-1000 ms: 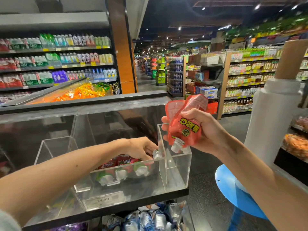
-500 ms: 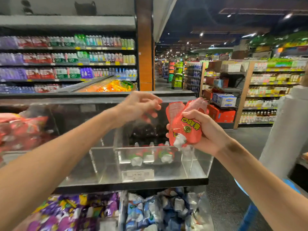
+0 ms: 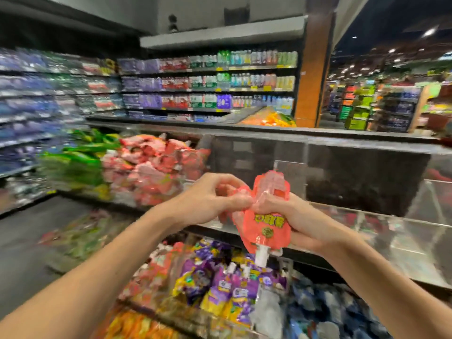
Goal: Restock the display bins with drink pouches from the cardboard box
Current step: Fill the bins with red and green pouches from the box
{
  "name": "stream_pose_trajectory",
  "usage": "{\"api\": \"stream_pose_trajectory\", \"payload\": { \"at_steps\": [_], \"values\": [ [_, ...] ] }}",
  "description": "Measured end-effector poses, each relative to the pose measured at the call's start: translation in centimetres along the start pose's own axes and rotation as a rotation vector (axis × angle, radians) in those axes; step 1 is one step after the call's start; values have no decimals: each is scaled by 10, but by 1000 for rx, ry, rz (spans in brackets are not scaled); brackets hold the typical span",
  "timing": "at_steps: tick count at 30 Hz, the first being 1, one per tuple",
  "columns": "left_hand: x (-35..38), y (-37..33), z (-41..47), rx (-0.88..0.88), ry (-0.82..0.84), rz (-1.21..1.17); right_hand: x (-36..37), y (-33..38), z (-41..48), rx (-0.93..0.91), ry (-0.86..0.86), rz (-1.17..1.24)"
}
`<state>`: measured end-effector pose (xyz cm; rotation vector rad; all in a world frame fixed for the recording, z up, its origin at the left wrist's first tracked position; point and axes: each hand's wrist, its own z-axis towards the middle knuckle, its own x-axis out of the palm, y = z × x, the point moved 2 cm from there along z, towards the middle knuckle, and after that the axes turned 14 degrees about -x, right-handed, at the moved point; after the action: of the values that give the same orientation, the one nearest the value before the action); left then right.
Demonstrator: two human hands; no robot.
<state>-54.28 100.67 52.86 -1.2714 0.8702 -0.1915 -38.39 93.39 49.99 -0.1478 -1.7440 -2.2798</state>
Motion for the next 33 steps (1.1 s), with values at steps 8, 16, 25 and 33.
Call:
{"api": "stream_pose_trajectory", "payload": {
  "at_steps": [8,16,25,33],
  "values": [
    [-53,43,-56,-260,-550,-415,29,-23,25,-155,-45,-141],
    [-55,50,-64,-284,-231,-1112,49,-8,37,-237,-139,-178],
    [-119,93,-23,-153,-197,-1042,90,-35,98,-321,-267,-287],
    [-230,119,-2,105,-399,-656,148,-64,189,-344,-384,-301]
  ]
}}
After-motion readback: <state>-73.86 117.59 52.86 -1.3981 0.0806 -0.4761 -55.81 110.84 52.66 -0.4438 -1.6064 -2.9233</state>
